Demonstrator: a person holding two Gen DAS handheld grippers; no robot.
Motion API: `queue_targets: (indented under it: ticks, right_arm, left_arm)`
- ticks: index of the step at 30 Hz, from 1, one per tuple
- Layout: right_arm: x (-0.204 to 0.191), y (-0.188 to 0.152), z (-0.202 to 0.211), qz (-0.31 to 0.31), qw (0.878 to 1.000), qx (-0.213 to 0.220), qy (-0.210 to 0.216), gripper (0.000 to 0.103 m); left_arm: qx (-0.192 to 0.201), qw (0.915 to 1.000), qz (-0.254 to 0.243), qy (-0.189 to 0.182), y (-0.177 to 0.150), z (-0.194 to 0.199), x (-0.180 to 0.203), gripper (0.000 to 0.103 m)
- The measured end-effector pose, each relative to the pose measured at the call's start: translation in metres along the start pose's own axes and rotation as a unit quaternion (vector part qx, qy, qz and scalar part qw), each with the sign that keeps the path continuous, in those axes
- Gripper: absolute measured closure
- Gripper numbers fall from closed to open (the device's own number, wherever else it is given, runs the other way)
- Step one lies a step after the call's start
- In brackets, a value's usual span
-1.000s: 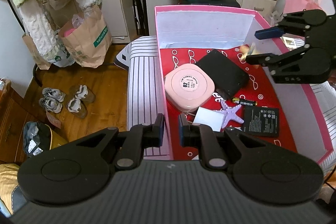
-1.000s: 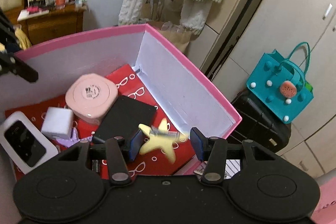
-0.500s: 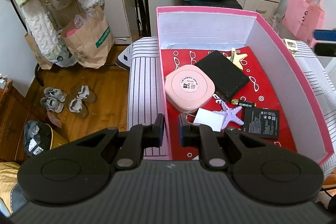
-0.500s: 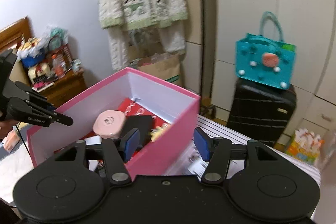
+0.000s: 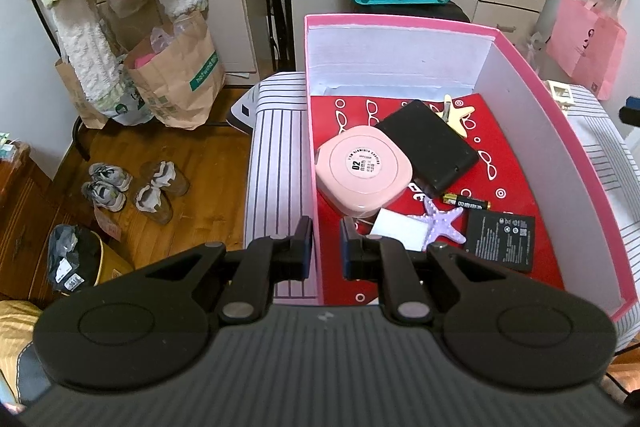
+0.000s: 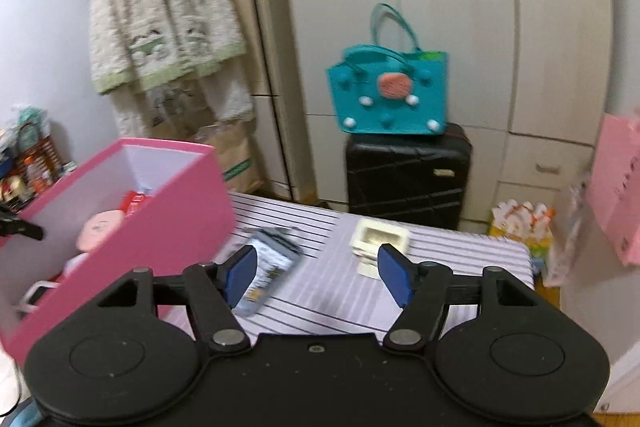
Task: Organize rigid objects
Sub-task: 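Move the right tool toward the cream charger on the table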
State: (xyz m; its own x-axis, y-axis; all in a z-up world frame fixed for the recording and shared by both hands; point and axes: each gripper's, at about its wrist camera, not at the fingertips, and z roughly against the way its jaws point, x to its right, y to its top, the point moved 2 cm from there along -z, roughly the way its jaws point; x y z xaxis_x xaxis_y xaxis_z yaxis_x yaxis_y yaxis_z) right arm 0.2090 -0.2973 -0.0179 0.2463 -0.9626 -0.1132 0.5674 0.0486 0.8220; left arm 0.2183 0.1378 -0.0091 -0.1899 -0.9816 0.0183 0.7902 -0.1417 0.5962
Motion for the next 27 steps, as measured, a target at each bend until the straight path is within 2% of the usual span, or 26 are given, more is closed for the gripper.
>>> queue_targets:
  ticks: [7,13,22,27]
  right_arm:
    - [0.021,-0.017,-0.041,0.019,0.999,0.000,-0.035,0.023]
    - [0.020,-0.025,-0.079,0.051,0.998,-0.017,-0.027,0.019]
    - [0.030,-0.019,-0.117,0.015,0.999,-0.029,-0.042,0.018]
    - [0.032,-0.015,-0.125,-0.008,0.998,-0.026,-0.048,0.018]
  left_arm:
    - [0.001,0.9999,0.008,0.007,0.000,-0.001,0.003,0.090]
    - [0.000,0.9999,0.013,0.009,0.001,0.000,0.002,0.090]
    - [0.001,0.9999,0.015,0.009,0.001,0.000,0.002,0.090]
    - [0.001,0.9999,0.015,0.007,0.000,0.000,0.002,0.090]
